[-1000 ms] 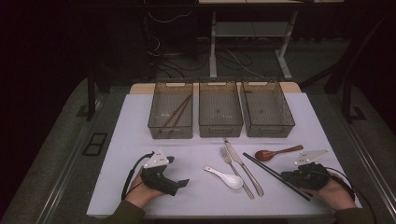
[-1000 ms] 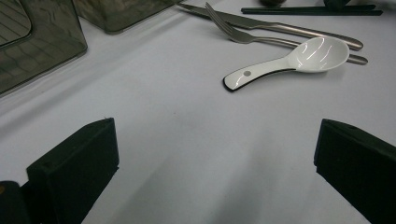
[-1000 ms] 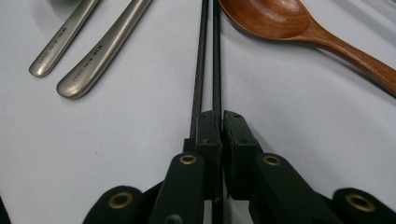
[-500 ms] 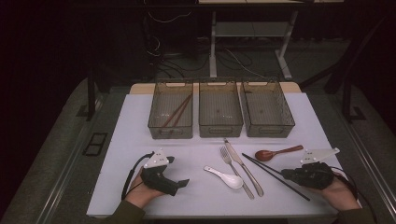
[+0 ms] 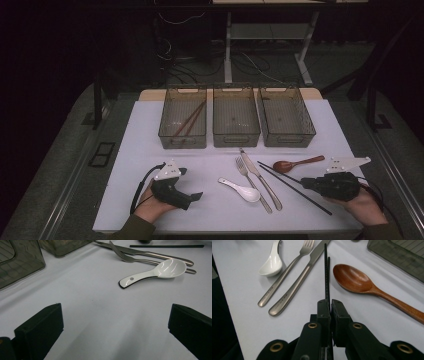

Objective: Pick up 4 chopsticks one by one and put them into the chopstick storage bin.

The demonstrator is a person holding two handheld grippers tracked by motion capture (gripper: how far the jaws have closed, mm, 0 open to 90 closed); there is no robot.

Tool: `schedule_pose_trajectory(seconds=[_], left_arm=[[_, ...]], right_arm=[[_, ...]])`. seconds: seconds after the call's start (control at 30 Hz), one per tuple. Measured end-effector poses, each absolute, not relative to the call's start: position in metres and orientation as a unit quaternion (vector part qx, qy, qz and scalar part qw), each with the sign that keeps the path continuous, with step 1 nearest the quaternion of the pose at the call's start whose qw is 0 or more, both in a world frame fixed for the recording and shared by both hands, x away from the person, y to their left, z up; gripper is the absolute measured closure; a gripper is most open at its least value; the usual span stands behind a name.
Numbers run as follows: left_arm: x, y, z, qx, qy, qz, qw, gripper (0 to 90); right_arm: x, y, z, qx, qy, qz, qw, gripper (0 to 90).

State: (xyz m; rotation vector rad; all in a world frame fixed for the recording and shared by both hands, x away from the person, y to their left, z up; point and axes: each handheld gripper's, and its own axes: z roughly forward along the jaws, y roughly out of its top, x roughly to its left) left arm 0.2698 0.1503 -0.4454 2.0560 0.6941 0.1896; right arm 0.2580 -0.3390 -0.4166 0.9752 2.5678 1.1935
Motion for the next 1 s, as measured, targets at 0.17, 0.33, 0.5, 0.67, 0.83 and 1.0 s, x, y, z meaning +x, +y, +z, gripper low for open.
schedule_pose_trajectory(seconds=[0.17,0.33,0.5,0.67,0.83,1.0], left_arm=[[0.27,0.15,-0.446,0.837,0.281,0.076,0.462,0.0],[0.27,0.15,-0.446,0.837,0.281,0.076,0.463,0.0],[0.27,0.15,-0.446,0.839,0.278,0.074,0.461,0.0],[0.27,0.15,-0.446,0.84,0.277,0.074,0.461,0.0],[0.269,0.149,-0.446,0.84,0.276,0.074,0.461,0.0],[0.27,0.149,-0.446,0.84,0.276,0.073,0.461,0.0]], right_arm=[[0.26,-0.336,-0.412,0.322,0.851,0.407,0.079,85.4],[0.265,-0.331,-0.407,0.324,0.847,0.413,0.082,85.4],[0.271,-0.323,-0.402,0.328,0.843,0.419,0.082,85.4],[0.277,-0.316,-0.396,0.328,0.837,0.43,0.084,85.3],[0.283,-0.309,-0.39,0.323,0.833,0.441,0.084,85.4],[0.292,-0.299,-0.384,0.319,0.827,0.455,0.082,85.4]])
